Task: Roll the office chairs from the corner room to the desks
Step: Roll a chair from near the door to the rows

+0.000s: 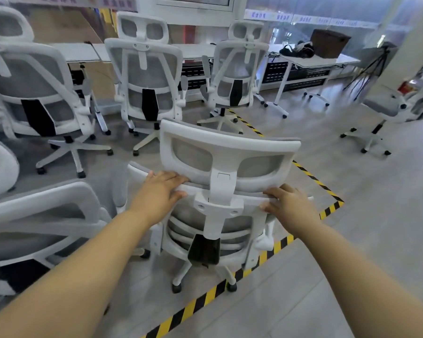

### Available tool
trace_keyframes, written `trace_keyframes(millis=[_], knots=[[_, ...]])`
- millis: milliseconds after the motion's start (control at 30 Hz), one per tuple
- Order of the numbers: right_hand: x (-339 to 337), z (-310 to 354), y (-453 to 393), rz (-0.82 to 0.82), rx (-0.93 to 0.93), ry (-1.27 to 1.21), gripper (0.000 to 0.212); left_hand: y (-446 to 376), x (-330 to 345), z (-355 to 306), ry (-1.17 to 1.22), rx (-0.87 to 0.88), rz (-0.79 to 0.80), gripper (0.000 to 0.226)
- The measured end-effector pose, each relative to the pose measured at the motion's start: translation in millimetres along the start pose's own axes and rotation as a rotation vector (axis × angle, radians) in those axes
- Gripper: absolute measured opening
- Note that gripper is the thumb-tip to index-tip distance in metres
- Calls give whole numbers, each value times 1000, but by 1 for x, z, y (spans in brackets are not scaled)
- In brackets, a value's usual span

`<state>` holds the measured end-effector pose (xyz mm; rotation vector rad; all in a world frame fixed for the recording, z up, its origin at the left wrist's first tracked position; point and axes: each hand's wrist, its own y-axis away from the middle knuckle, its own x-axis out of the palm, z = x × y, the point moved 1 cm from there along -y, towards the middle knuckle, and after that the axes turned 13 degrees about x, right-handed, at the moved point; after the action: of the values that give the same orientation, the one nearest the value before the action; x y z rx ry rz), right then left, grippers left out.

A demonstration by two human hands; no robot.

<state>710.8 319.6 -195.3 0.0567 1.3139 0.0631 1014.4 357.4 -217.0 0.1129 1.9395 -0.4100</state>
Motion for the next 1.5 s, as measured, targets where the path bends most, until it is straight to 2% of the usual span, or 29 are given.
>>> trace_keyframes(millis=[233,467,667,867,933,1167,1300,1500], knots=[[6,44,-62,24,19,-50,39,-47,-13,53,-18,-19,6,41],[8,67,-97,17,2,0,39,-73,-16,81,-23,-44,12,41],[2,68,-109,65,-27,45,40,-82,-22,76,-97,-78,64,42],[-19,68,-112,155,-115,237,45,-76,-34,48,-209,-257,238,56],[-28,66,-111,184,-154,287,47,-69,-38,32,-212,-329,256,56],[-64,61,-101,281,-370,461,49,-19,-42,-27,-256,-562,310,33],[-74,77,-73,330,-535,526,55,29,-50,-57,-268,-660,281,33],[-72,121,3,352,-797,609,49,136,-71,-103,-239,-852,177,26]])
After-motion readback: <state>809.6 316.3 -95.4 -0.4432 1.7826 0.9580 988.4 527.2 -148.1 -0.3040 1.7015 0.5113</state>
